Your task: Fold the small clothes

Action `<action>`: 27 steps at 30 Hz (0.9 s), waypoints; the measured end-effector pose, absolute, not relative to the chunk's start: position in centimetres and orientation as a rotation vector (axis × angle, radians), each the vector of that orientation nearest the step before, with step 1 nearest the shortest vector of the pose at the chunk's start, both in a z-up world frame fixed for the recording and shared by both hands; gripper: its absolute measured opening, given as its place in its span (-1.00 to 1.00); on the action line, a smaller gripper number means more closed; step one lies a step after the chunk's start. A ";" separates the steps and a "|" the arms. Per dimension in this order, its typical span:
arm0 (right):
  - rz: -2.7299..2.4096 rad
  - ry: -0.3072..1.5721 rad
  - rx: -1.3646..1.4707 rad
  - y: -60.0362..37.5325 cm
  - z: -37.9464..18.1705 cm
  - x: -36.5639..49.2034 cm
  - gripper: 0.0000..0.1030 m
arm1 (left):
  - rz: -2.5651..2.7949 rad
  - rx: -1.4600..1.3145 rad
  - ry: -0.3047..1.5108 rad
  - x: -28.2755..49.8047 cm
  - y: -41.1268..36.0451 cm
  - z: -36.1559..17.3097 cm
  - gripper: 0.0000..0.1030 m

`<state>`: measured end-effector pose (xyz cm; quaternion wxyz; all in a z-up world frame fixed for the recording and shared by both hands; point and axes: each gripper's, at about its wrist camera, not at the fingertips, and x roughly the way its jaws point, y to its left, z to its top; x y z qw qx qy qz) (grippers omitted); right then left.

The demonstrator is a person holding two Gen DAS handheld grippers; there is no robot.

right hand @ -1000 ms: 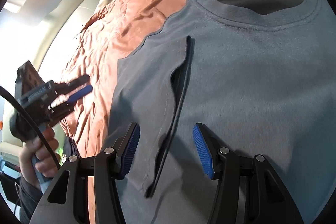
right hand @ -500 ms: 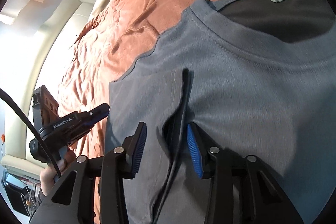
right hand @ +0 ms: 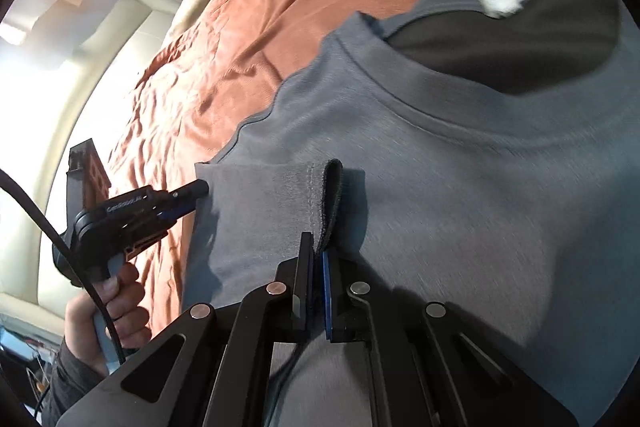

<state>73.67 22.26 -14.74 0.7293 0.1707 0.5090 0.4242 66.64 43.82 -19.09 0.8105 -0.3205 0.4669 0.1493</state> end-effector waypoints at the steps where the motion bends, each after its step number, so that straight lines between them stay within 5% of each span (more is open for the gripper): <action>1: 0.934 1.121 0.374 22.2 -14.7 73.6 -0.99 | 0.325 -0.675 1.000 66.7 43.8 -19.0 -0.59; 22: 0.975 1.236 0.436 17.3 -14.7 70.4 -0.96 | 0.267 -0.690 1.027 61.9 42.4 -16.9 -0.58; 24: 0.982 1.232 0.438 17.2 -14.7 69.8 -0.83 | 0.253 -0.683 1.038 60.6 41.7 -17.0 -0.58; 27: 1.013 1.218 0.478 16.8 -14.3 68.9 -0.31 | 0.237 -0.684 1.048 59.0 40.9 -17.1 -0.58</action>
